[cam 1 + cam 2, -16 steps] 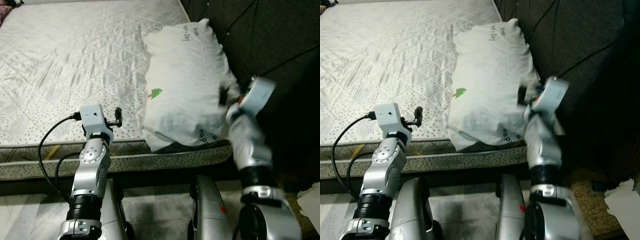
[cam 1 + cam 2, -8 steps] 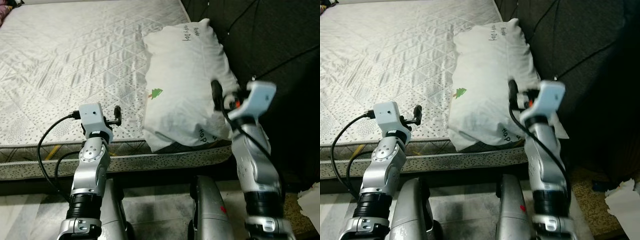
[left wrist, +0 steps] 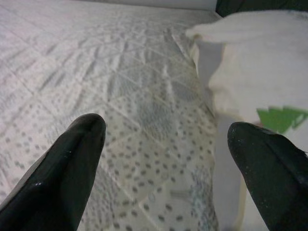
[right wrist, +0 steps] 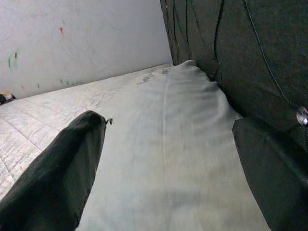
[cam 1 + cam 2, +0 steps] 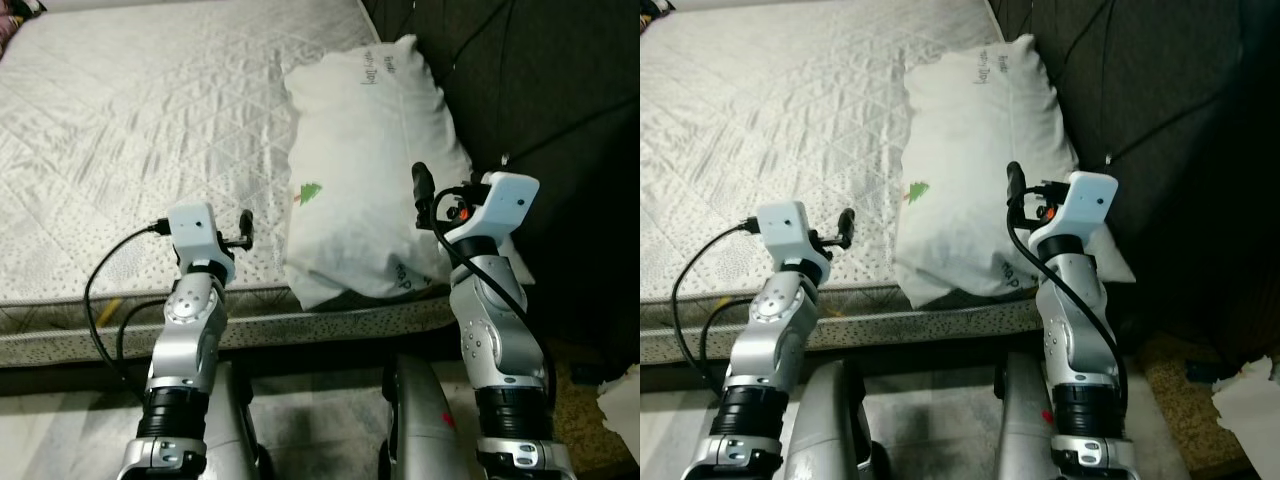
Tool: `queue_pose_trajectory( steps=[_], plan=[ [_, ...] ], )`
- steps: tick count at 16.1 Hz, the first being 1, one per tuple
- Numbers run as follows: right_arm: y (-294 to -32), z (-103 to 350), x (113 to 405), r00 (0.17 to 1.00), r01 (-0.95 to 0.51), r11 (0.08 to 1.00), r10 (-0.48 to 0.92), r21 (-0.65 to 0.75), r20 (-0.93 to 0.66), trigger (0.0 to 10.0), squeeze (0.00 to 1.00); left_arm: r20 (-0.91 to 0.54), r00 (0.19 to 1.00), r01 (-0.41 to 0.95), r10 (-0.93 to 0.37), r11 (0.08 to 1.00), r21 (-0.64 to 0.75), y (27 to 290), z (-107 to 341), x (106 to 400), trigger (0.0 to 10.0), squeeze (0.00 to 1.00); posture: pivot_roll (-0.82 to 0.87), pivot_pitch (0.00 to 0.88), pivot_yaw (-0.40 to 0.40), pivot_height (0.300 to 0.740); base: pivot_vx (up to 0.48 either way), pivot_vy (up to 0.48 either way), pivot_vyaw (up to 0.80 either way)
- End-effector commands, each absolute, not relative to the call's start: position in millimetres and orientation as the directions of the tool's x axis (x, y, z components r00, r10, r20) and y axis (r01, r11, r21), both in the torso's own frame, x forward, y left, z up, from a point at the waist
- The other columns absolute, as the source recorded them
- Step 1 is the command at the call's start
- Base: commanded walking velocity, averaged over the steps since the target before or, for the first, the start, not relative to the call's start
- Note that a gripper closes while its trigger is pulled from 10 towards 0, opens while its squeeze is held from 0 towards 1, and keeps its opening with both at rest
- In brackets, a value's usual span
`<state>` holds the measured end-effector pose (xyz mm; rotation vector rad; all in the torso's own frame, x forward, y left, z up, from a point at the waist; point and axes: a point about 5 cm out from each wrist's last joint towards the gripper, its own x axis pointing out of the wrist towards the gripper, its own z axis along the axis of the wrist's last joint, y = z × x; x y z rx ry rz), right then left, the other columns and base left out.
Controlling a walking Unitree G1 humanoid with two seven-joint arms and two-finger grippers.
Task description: Clean up the room
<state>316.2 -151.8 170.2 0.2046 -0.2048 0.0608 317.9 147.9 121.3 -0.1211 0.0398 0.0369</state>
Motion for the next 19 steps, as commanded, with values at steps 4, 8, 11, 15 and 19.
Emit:
queue_pose_trajectory(
  steps=[4,8,11,15,19],
  plan=[
    [-150.1,171.5,316.6,0.975,-0.083,0.978,0.040,0.192,0.217,10.0,0.00,-0.044,0.999,-0.029,0.025,0.994,-0.103,152.4,121.5,316.1,10.0,0.00,-0.05,0.066,0.069,0.640,0.000,0.000,0.00],
    [-153.2,168.9,315.3,0.977,-0.067,0.981,0.028,0.184,0.210,10.0,0.00,0.012,0.999,0.044,-0.044,0.998,-0.045,143.9,129.1,318.8,10.0,0.00,-0.06,0.065,0.068,0.680,0.000,0.000,0.00],
    [-157.7,160.3,313.9,0.986,0.006,0.994,-0.024,0.110,0.164,10.0,0.00,0.045,0.993,0.107,-0.111,0.991,0.077,141.7,138.7,322.2,10.0,0.00,-0.05,0.061,0.069,0.684,0.000,0.000,0.00],
    [-165.2,153.1,310.9,0.986,0.059,0.994,-0.073,0.097,0.149,10.0,0.00,0.053,0.994,0.097,-0.100,0.994,0.057,144.0,141.1,323.3,10.0,0.00,-0.05,0.057,0.070,0.684,0.000,0.000,0.00],
    [-166.0,151.3,311.9,0.985,0.085,0.993,-0.096,0.078,0.144,10.0,0.00,0.060,0.992,0.102,-0.107,0.992,0.079,142.6,138.0,322.2,10.0,0.00,-0.05,0.045,0.073,0.733,0.000,0.000,0.00]
  ],
)
